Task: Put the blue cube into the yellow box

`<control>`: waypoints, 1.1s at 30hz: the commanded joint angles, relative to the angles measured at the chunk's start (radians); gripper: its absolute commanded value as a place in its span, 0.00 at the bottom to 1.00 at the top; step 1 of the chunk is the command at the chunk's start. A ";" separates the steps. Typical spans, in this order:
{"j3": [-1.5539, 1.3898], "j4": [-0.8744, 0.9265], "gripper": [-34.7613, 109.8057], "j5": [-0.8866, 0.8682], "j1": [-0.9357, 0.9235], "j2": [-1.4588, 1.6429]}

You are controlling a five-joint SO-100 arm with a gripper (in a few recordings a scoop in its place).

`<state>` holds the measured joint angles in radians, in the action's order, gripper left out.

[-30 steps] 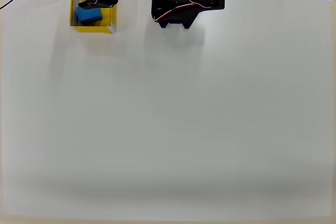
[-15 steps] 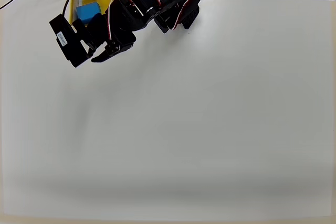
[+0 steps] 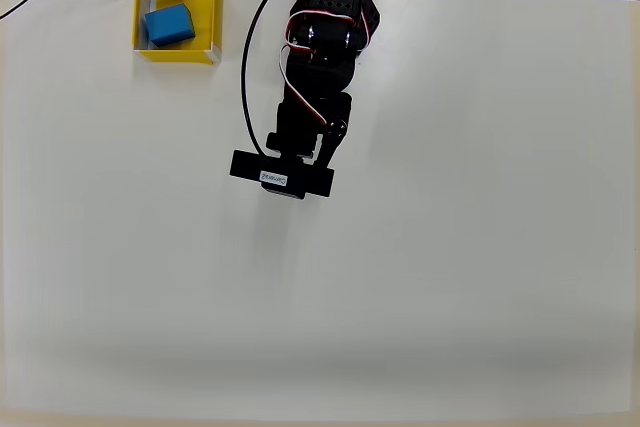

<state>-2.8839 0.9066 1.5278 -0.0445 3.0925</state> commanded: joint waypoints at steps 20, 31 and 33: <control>-0.261 0.451 0.24 0.066 0.057 0.252; -0.261 0.451 0.25 0.080 0.049 0.250; -0.261 0.451 0.25 0.080 0.049 0.250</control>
